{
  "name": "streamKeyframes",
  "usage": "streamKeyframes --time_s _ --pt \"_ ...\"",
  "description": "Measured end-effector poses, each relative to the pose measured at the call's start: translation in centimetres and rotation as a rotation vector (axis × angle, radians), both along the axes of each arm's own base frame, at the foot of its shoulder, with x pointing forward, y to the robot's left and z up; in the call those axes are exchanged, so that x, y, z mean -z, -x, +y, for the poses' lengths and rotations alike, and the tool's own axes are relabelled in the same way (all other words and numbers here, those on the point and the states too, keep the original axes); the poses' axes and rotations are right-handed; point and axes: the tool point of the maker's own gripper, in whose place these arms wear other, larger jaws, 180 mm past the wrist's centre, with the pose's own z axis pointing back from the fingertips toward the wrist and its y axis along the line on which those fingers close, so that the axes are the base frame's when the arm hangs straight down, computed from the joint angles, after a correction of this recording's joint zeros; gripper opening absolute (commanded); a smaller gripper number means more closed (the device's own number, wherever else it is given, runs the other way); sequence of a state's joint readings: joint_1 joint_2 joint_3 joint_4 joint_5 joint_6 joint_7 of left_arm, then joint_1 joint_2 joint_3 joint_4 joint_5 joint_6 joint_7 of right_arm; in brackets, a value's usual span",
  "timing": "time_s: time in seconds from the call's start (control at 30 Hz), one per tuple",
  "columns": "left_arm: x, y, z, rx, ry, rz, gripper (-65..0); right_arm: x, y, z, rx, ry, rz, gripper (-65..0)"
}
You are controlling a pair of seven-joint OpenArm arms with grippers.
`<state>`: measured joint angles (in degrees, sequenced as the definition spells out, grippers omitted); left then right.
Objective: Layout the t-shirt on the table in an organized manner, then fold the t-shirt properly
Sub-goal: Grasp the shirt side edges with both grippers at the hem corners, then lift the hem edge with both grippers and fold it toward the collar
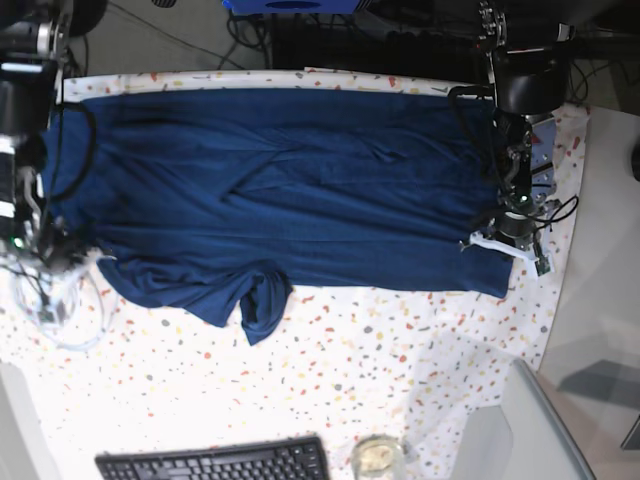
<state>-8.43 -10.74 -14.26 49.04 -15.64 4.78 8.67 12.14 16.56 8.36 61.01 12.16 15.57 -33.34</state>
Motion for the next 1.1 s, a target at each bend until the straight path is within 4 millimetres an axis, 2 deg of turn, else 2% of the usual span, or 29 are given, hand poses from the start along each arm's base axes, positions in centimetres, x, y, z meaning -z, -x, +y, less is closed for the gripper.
streamKeyframes --time_s 0.07,0.13,0.2,0.27,0.37,0.43,0.6,0.67,0.83,0.87,1.1 --pt "-0.5 -0.3 -0.5 0.006 0.012 0.011 -65.0 -0.2 -2.0 1.4 -0.031 -0.007 0.005 -56.0" --pt "-1.5 -0.8 -1.0 0.006 0.012 -0.023 -65.0 -1.0 -4.4 2.4 -0.048 -0.029 -0.031 -43.7" --pt "-3.0 -1.8 -1.3 0.02 0.006 -0.067 -65.0 -1.4 -6.2 2.4 -0.042 -0.035 -0.073 -32.3" --pt "-4.0 -2.4 -1.5 0.024 0.016 -0.078 -65.0 -0.7 -6.6 1.4 -0.022 -0.032 -0.083 -26.6" --pt "-4.6 -2.5 -1.3 0.029 0.021 -0.063 -65.0 2.3 -5.1 1.3 -0.028 -0.022 -0.011 -27.5" --pt "-4.6 -2.1 -1.2 0.029 0.014 -0.064 -65.0 3.8 -4.3 2.0 -0.053 -0.016 0.011 -27.6" --pt "-3.9 -1.2 -0.9 0.031 0.01 -0.038 -65.0 3.9 -4.6 2.6 -0.085 -0.006 -0.023 -30.0" --pt "-4.1 -1.2 -0.6 0.03 0.004 -0.04 -65.0 4.2 -4.2 2.5 -0.082 -0.008 -0.021 -35.3" --pt "-4.0 -1.2 -0.7 0.031 0.007 -0.038 -65.0 4.3 -4.1 2.8 -0.084 -0.015 -0.021 -62.9" --pt "-4.0 -1.2 -0.7 0.032 0.007 -0.039 -65.0 4.3 -4.1 2.8 -0.081 -0.018 -0.023 -65.0" --pt "-4.2 -1.4 -0.7 0.031 0.006 -0.042 -65.0 4.3 -4.1 2.5 -0.08 -0.014 -0.022 -65.0"
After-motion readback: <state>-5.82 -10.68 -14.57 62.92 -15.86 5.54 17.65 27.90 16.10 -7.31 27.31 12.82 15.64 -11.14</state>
